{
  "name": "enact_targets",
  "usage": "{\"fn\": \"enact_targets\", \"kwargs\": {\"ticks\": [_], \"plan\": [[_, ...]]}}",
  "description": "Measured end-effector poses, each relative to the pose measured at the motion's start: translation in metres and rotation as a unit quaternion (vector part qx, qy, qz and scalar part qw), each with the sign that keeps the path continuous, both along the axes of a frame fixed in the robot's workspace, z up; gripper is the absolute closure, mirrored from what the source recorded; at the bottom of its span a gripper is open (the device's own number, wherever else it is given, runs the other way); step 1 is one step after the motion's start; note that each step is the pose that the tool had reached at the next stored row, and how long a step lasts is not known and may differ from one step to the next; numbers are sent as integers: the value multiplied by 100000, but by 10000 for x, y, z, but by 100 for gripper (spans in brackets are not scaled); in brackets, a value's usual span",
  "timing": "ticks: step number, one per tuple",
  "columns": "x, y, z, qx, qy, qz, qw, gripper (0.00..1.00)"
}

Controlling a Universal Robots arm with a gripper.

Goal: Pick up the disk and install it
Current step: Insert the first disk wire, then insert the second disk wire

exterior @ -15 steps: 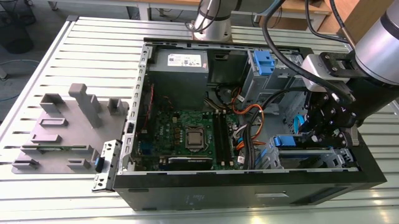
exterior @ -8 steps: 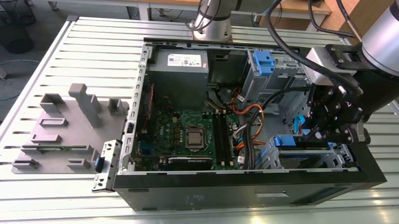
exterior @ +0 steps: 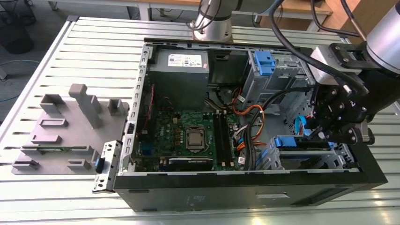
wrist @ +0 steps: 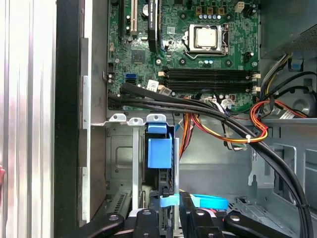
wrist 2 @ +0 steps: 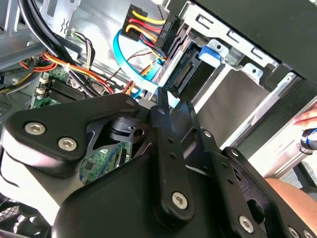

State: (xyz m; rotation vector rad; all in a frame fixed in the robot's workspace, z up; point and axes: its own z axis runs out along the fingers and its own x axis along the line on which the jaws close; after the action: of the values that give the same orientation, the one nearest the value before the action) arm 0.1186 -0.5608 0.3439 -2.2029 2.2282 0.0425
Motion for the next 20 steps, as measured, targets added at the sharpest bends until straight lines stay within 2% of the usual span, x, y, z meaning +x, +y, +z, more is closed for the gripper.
{"fn": "enact_targets", "kwargs": {"ticks": [8,16,18,20], "plan": [[111,1,-1,-3,0,4,100000,69],[114,0,24,19,-1,0,100000,69],[114,0,81,6,-1,1,100000,69],[114,1,83,1,0,1,100000,69]]}}
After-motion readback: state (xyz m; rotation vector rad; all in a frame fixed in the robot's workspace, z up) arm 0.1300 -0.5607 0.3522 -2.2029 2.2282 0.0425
